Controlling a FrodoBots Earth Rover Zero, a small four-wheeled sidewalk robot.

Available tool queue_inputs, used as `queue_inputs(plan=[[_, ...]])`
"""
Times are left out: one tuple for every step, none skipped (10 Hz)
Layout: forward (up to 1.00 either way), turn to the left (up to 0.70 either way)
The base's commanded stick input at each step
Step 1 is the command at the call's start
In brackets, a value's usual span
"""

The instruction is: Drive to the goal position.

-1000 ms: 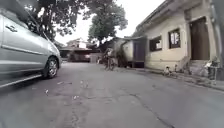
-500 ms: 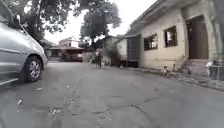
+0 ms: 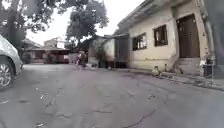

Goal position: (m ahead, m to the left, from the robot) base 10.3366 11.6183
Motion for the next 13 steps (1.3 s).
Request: queue_inputs(plan=[[1.00, 0.00], [1.00, 0.00], [1.00, 0.04], [1.00, 0.06], [1.00, 0.02], [1.00, 0.03], [1.00, 0.04], [1.00, 0.01], [1.00, 0.00], [1.00, 0.00], [1.00, 0.00], [1.00, 0.00], [1.00, 0.00]])
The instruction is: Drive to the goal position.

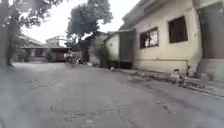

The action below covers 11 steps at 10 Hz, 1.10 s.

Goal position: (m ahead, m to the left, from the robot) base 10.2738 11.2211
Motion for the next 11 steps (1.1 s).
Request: queue_inputs(plan=[[1.00, 0.00], [1.00, 0.00], [1.00, 0.00], [1.00, 0.00], [1.00, 0.00], [1.00, 0.00], [1.00, 0.00], [1.00, 0.00], [1.00, 0.00], [1.00, 0.00], [1.00, 0.00]])
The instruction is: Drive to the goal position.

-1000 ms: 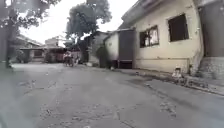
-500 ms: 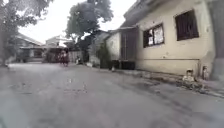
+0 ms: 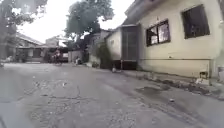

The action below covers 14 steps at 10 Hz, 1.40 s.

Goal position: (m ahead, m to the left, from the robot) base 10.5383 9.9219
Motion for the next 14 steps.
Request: queue_inputs(plan=[[1.00, 0.01], [1.00, 0.02], [1.00, 0.00], [1.00, 0.19], [1.00, 0.40], [1.00, 0.19], [1.00, 0.00], [1.00, 0.00], [1.00, 0.00], [1.00, 0.00], [1.00, 0.00], [1.00, 0.00], [1.00, 0.00], [1.00, 0.00]])
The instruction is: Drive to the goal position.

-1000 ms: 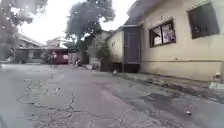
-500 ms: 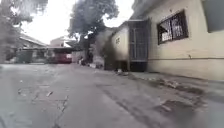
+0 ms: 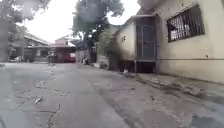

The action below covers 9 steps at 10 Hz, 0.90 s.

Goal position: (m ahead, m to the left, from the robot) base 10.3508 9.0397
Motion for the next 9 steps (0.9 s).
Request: queue_inputs(plan=[[1.00, 0.00], [1.00, 0.03], [1.00, 0.22], [1.00, 0.38], [1.00, 0.40], [1.00, 0.40], [1.00, 0.36], [1.00, 0.16], [1.00, 0.01]])
